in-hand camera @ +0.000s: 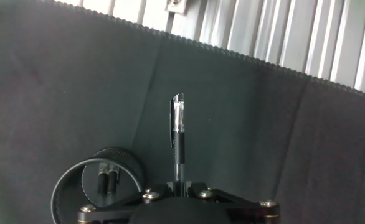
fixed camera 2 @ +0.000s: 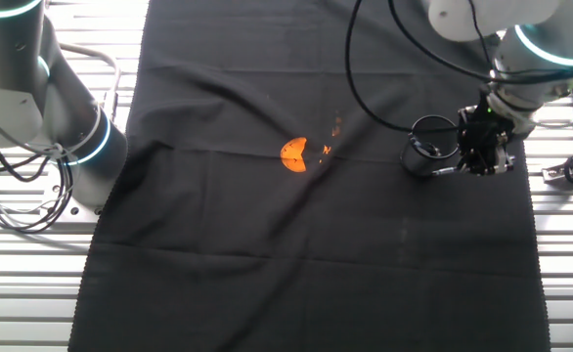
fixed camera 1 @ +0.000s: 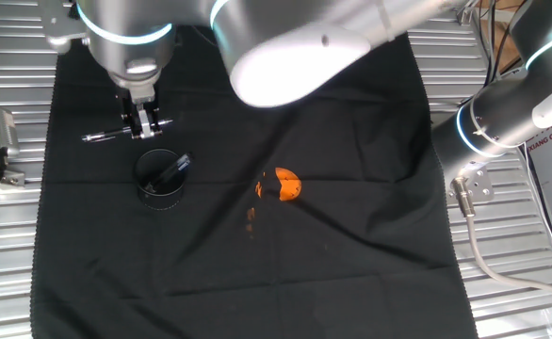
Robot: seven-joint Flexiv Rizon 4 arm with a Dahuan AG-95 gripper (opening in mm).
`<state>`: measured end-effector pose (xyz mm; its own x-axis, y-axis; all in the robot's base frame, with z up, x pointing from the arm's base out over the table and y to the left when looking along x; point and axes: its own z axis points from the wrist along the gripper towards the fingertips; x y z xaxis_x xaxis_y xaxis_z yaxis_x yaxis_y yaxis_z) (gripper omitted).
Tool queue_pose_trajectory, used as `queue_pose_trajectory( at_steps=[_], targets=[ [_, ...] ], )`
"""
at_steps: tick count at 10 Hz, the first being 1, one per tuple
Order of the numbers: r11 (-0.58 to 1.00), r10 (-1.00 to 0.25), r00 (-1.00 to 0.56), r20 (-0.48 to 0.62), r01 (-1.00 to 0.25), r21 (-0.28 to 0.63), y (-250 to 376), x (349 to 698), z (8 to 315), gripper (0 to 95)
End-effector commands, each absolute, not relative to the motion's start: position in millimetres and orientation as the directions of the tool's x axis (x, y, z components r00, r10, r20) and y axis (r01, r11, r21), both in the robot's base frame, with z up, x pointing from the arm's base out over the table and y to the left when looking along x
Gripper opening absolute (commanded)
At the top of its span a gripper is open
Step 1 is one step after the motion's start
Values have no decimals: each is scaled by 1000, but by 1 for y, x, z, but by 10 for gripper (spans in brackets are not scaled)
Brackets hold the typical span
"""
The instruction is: Put the pen into the pen holder
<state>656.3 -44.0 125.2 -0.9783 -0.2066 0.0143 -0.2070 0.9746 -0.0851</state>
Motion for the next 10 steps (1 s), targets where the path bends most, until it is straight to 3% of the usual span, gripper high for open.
queue_pose_trajectory(
  at_steps=[1, 10],
  targets=[
    [971, -226, -974, 18, -227, -74, -44, 657, 126, 0],
    [957, -277, -959, -60, -270, -102, -44, 657, 126, 0]
  ],
)
